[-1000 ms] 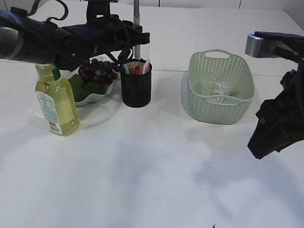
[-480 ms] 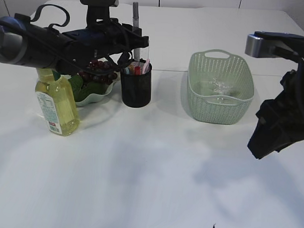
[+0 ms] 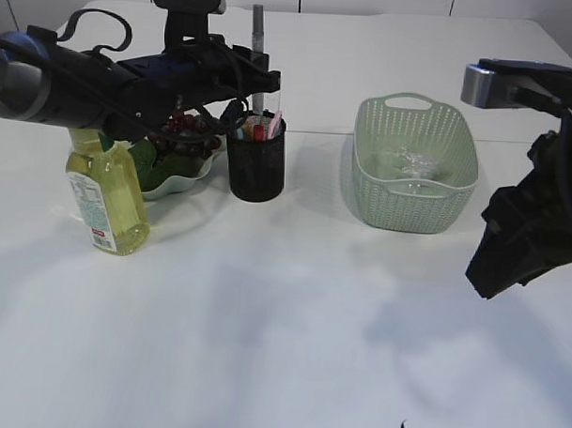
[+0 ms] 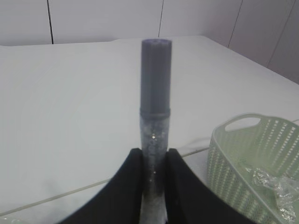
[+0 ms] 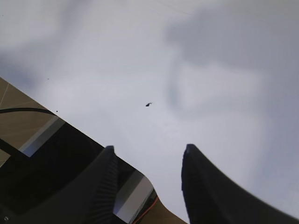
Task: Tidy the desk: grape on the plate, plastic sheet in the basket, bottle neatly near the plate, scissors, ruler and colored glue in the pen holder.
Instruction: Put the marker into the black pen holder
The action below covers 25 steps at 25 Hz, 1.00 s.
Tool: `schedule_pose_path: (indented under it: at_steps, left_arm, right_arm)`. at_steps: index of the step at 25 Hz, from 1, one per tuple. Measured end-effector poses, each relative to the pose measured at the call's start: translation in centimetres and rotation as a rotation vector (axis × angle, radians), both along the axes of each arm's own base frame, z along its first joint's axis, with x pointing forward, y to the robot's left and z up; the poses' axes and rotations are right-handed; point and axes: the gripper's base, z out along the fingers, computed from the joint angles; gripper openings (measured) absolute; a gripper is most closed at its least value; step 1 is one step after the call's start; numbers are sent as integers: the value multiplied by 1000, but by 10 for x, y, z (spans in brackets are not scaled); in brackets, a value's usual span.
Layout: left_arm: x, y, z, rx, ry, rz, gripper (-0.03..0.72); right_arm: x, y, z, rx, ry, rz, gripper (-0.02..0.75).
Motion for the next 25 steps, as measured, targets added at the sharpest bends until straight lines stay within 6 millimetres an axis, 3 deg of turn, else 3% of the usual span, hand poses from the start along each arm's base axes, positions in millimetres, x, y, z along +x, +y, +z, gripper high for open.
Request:
schedule_pose_path:
  at_steps: [9,13,17,20,25]
  left_arm:
    - [0,1,-2,24,18,-2,223]
    - [-1,2,-1,34,34,3,241]
    - [-10,9,28,78,91,31,243]
    - [-26,16,61,125,158,59,244]
    - [-77,20,116,206,320,77,243]
  right_arm:
    - [0,0,0,0,0,0,364]
    - [0,0,0,0,0,1,364]
    - [2,1,4,10,-13,0,364]
    - [3,1,8,14,-26,0,364]
    - [3,2,8,16,-27,-1,364]
